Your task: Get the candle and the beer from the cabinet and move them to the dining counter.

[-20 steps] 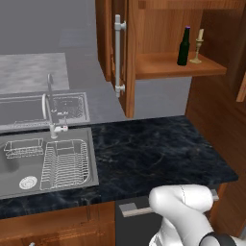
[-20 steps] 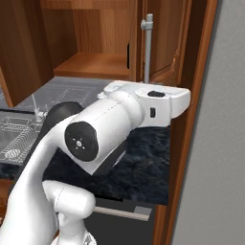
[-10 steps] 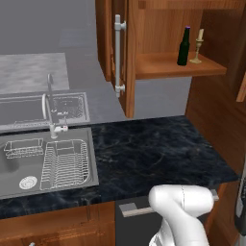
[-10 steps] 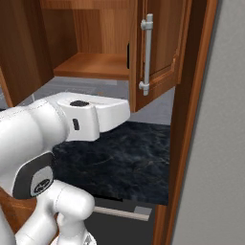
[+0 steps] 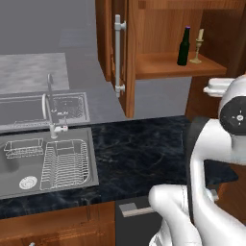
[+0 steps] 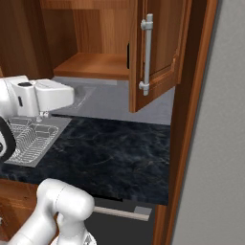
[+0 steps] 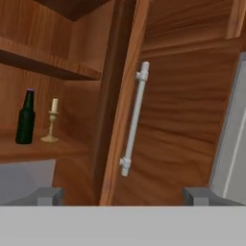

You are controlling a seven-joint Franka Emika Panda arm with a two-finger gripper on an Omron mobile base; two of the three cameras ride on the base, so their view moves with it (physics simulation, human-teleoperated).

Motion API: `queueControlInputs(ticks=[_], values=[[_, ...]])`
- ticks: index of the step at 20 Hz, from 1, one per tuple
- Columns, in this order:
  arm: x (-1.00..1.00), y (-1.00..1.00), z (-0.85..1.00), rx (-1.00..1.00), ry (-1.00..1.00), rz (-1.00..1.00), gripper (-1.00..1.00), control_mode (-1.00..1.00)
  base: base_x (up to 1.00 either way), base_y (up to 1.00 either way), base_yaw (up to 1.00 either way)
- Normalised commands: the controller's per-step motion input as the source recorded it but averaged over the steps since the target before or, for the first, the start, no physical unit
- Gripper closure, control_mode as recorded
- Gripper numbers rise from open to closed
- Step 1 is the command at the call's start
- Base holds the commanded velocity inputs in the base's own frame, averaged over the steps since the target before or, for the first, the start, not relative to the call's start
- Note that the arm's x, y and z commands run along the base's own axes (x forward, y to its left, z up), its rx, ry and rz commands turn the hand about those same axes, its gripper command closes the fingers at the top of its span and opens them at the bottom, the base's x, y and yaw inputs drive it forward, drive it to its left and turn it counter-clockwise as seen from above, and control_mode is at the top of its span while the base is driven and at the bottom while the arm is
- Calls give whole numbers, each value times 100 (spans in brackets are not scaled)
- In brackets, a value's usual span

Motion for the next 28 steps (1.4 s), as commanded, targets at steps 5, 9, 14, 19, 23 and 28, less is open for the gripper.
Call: queueControlInputs(ticks=[5,9,14,19,23,28], values=[[68,3,0,12,0,-8,-100,-100,0,0,0],[57,0,0,15,-4,0,-100,-100,0,0,0],[55,0,0,7,-10,1,-100,-100,0,0,0],[26,-16,-4,1,-13,-1,-100,-100,0,0,0],[8,-42,-18,0,-7,-11,-100,-100,0,0,0],[7,-41,-12,0,-1,-18,-100,-100,0,0,0]])
